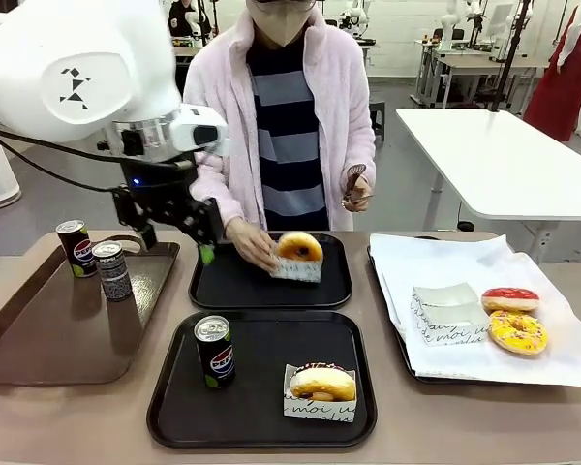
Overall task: Set up donuts and drinks on trays.
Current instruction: Pick up one Pepsi coke from the Handle tray and place it on the Flat Tray without a Pepsi coke.
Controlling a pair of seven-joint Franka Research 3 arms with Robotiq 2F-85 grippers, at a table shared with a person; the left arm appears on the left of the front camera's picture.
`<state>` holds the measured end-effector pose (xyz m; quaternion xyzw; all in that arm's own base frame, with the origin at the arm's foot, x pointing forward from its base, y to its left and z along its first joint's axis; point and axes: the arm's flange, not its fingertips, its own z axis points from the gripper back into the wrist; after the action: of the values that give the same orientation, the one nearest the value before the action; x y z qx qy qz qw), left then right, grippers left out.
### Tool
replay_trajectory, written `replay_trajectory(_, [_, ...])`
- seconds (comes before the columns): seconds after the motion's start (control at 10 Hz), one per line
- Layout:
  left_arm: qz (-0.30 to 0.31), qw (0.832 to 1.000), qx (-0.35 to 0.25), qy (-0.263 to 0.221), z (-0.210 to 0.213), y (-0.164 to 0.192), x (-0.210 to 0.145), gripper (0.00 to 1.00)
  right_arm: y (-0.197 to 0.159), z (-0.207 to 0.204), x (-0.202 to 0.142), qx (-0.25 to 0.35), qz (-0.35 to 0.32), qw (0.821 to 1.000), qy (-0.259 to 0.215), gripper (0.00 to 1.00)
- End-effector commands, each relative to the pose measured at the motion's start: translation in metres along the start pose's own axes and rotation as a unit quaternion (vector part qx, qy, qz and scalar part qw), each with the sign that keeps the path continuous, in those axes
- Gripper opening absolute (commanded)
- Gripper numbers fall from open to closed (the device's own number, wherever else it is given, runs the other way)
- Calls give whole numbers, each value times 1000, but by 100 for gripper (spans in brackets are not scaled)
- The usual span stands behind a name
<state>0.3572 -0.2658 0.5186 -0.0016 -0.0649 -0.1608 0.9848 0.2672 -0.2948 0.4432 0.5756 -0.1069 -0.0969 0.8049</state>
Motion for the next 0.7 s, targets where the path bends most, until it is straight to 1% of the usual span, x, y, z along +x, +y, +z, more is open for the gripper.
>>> replay_trajectory(0.0, [114,993,21,-12,-13,75,51,100,-1,1,0,6,1,1000,1,100])
replay_trajectory(0.1, [146,989,30,-10,-17,105,73,100,-1,1,0,6,1,1000,1,100])
replay_trajectory(0.2, [161,986,48,-8,-21,130,110,100,-1,1,0,6,1,1000,1,100])
replay_trajectory(0.3, [205,977,62,-15,-23,158,100,100,-1,1,0,6,1,1000,1,100])
replay_trajectory(0.4, [235,969,69,-14,-23,176,98,100,-1,1,0,6,1,1000,1,100])
replay_trajectory(0.5, [245,967,67,-7,-22,186,113,100,-1,1,0,6,1,1000,1,100])
replay_trajectory(0.6, [251,966,59,-5,-20,188,116,100,-1,1,0,6,1,1000,1,100])
